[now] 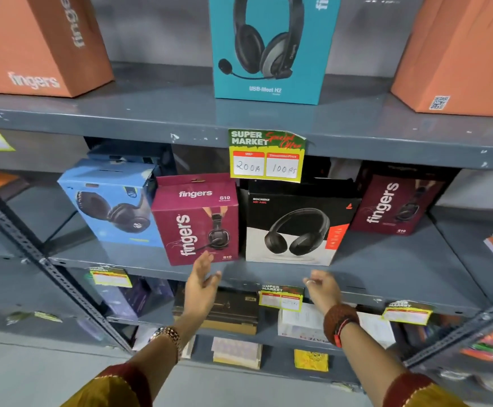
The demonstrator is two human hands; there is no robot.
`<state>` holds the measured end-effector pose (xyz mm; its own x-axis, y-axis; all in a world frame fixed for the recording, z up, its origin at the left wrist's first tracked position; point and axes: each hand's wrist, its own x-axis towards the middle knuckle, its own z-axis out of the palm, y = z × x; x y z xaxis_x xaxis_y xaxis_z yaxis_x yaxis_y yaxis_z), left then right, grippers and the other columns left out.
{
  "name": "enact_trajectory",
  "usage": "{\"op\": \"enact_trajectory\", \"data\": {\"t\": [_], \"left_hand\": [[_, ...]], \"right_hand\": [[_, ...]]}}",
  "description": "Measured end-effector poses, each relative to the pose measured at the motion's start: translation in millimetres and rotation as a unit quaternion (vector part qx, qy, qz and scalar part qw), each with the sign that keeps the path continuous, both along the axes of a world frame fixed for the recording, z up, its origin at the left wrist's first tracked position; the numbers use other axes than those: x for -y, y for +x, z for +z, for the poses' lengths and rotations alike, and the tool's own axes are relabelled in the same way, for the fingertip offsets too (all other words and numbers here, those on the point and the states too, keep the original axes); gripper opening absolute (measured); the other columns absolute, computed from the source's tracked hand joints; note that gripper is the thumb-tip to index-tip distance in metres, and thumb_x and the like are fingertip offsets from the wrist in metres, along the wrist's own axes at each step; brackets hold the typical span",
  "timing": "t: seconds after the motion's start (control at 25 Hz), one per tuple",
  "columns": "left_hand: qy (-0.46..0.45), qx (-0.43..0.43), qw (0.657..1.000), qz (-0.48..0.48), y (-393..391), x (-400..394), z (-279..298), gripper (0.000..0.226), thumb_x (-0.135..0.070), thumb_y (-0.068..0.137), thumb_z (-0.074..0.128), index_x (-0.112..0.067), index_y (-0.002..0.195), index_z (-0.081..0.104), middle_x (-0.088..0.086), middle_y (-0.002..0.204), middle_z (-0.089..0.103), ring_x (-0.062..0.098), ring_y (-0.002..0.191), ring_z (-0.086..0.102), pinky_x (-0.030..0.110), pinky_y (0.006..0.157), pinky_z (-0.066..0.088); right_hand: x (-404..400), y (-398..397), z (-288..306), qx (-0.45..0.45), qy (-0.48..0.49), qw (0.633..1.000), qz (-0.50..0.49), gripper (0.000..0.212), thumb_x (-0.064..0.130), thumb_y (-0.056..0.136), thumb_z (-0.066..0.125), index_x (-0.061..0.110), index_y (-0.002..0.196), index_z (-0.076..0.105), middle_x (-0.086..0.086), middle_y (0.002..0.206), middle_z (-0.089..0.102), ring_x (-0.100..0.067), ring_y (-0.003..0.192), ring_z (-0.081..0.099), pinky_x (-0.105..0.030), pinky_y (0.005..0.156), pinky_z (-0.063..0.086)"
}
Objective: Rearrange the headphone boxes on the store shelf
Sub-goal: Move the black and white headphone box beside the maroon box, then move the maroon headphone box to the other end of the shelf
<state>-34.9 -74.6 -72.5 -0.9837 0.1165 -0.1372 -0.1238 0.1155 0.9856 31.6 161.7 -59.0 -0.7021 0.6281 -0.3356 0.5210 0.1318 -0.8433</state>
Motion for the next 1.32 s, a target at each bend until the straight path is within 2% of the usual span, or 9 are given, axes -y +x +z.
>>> {"op": "enact_trajectory", "data": {"t": [0.2,0.32,0.48,0.6,0.72,0.84,1.04,1.16,1.32], "left_hand": [[-0.004,-0.018,0.988,0.154,-21.0,71.0,15.9,0.049,0.0,0.09,0.052,-0.008,0.136,0.038,0.013,0.142,0.046,0.029,0.13,0.045,0.029,0.1,0.035],[0.021,-0.054,0.986,0.158,-36.7,83.8,41.5,0.043,-0.013,0.095,0.047,-0.011,0.136,0.039,0.008,0.142,0.045,0.019,0.125,0.046,0.028,0.099,0.036],[0.048,-0.056,0.991,0.113,-52.6,88.6,61.3,0.042,-0.032,0.098,0.037,-0.02,0.138,0.037,0.003,0.146,0.041,0.014,0.128,0.044,0.033,0.108,0.036],[0.035,-0.031,0.997,0.064,-56.7,83.1,71.7,0.043,-0.035,0.099,0.031,-0.018,0.138,0.036,-0.004,0.129,0.05,0.001,0.105,0.053,0.008,0.081,0.044],[0.045,-0.025,0.997,0.061,-52.2,78.1,76.4,0.042,-0.034,0.1,0.029,-0.017,0.137,0.036,-0.014,0.11,0.05,-0.011,0.089,0.049,0.0,0.061,0.044],[0.039,-0.041,0.994,0.09,-39.2,85.8,75.8,0.044,-0.042,0.099,0.024,-0.025,0.137,0.037,-0.017,0.116,0.049,-0.011,0.095,0.049,0.004,0.075,0.045],[0.005,-0.082,0.988,0.133,-1.7,102.4,72.0,0.058,-0.063,0.09,0.017,-0.038,0.134,0.044,-0.001,0.136,0.049,0.016,0.126,0.047,0.038,0.108,0.037],[0.009,-0.089,0.989,0.119,41.5,100.9,72.7,0.062,-0.068,0.087,0.017,-0.037,0.132,0.048,0.001,0.137,0.052,0.017,0.126,0.049,0.044,0.109,0.038],[0.006,-0.076,0.992,0.105,99.9,77.8,71.1,0.06,-0.058,0.093,0.015,-0.03,0.135,0.046,0.005,0.135,0.055,0.023,0.122,0.054,0.041,0.105,0.043]], "right_hand": [[78.1,-34.2,25.6,-0.112,-0.039,0.981,0.153,0.033,0.003,0.086,0.056,0.002,0.119,0.055,-0.013,0.117,0.061,-0.03,0.12,0.054,-0.016,0.085,0.041],[109.1,-54.2,53.3,-0.13,-0.076,0.962,0.229,0.058,0.015,0.091,0.053,0.01,0.143,0.028,-0.004,0.149,0.036,-0.019,0.138,0.033,-0.02,0.1,0.029],[125.6,-73.0,70.2,-0.129,-0.107,0.957,0.238,0.073,0.026,0.094,0.047,0.017,0.149,0.001,-0.004,0.159,0.009,-0.019,0.145,0.016,-0.028,0.11,0.023],[128.3,-84.5,71.0,-0.125,-0.074,0.962,0.231,0.068,0.028,0.095,0.043,0.014,0.149,0.003,-0.006,0.157,0.016,-0.02,0.144,0.021,-0.028,0.111,0.023],[131.0,-89.7,71.8,-0.121,-0.035,0.963,0.239,0.061,0.027,0.096,0.041,0.012,0.148,0.014,-0.007,0.156,0.023,-0.023,0.143,0.024,-0.035,0.115,0.023],[133.7,-79.5,71.9,-0.122,-0.023,0.959,0.254,0.058,0.025,0.096,0.041,0.011,0.147,0.019,-0.008,0.154,0.028,-0.024,0.142,0.026,-0.037,0.117,0.024],[129.8,-43.5,73.5,-0.152,0.005,0.952,0.267,0.051,0.023,0.095,0.043,0.014,0.144,0.029,-0.009,0.144,0.045,-0.025,0.133,0.042,-0.037,0.111,0.034],[120.1,-7.7,72.9,-0.183,0.026,0.942,0.281,0.045,0.023,0.095,0.044,0.019,0.139,0.04,-0.01,0.136,0.053,-0.023,0.125,0.05,-0.043,0.106,0.042],[89.3,52.7,75.0,-0.191,0.016,0.939,0.287,0.044,0.022,0.095,0.044,0.019,0.139,0.041,0.003,0.129,0.052,-0.013,0.114,0.051,-0.027,0.095,0.043]]}}
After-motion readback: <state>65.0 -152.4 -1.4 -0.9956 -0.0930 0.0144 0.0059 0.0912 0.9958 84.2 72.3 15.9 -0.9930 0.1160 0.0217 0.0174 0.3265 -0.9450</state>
